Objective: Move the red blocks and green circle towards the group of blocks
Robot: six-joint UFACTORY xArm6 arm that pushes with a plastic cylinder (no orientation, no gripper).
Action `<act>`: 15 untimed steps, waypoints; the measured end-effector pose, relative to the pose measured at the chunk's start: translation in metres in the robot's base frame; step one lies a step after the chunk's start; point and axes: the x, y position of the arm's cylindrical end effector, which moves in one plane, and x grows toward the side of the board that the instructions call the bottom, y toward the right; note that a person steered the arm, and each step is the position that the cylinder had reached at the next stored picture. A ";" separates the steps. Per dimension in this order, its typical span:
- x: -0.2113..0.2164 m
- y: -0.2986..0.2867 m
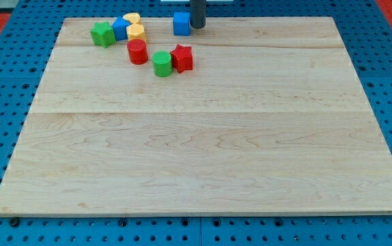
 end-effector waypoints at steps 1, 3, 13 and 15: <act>0.019 0.005; 0.066 0.076; 0.073 -0.119; 0.122 -0.090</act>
